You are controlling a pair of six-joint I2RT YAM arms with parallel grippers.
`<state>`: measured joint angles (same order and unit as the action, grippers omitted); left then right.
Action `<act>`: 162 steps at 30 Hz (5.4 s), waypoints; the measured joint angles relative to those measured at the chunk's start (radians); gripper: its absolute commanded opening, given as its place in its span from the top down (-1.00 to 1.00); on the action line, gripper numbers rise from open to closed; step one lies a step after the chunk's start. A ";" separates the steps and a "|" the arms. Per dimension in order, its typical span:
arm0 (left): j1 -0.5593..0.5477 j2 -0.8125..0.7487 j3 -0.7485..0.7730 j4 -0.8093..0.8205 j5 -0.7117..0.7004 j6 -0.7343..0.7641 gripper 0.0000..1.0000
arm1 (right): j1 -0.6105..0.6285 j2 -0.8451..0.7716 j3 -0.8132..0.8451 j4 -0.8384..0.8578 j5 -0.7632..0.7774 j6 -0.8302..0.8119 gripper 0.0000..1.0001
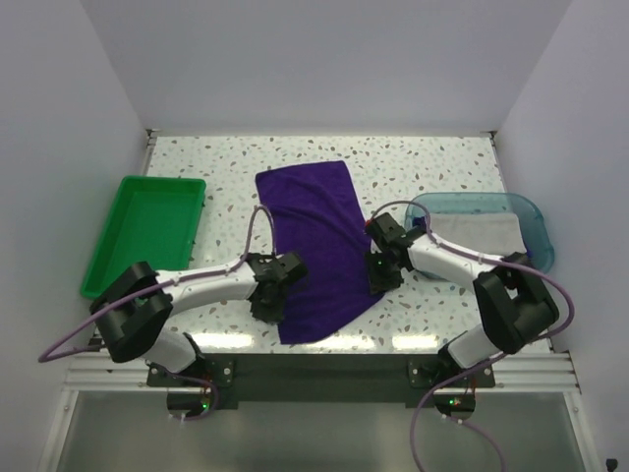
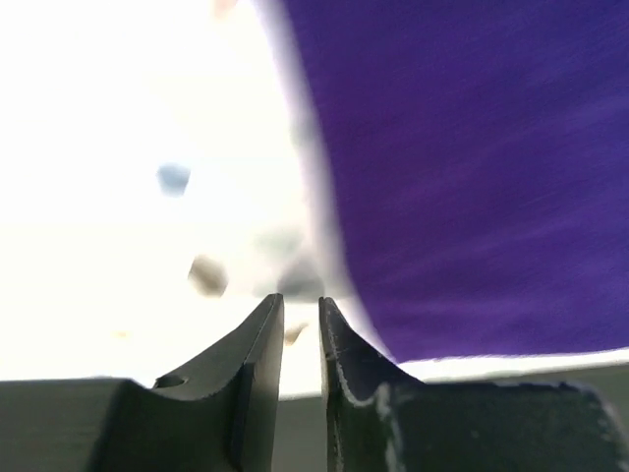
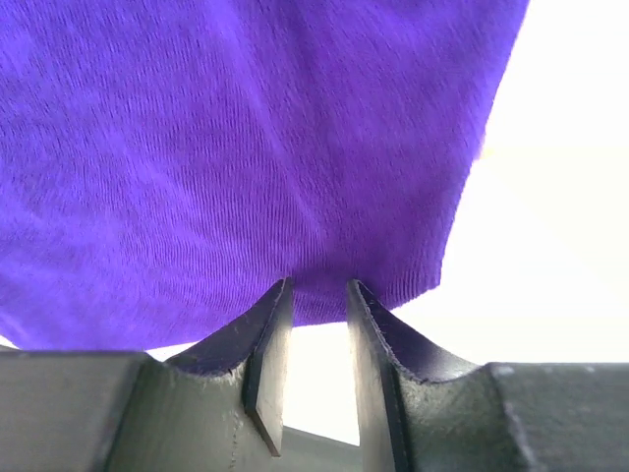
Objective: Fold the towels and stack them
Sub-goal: Flatten out the crumpled towel
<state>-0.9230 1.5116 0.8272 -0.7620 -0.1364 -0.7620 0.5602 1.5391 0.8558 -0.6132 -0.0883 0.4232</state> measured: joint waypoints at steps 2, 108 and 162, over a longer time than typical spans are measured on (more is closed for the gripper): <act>0.000 -0.068 -0.045 -0.053 0.021 -0.033 0.39 | 0.000 -0.042 -0.021 -0.043 -0.004 0.003 0.30; 0.563 0.603 0.772 0.306 0.161 0.835 -0.72 | -0.248 0.680 0.904 -0.088 0.089 -0.579 0.00; 0.528 0.674 0.830 0.240 0.257 0.853 -0.05 | -0.270 0.696 0.914 -0.108 0.014 -0.547 0.72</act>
<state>-0.3954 2.1857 1.6569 -0.5224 0.1211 0.0914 0.2897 2.2349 1.7699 -0.7212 -0.0742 -0.1238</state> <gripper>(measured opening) 0.532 0.145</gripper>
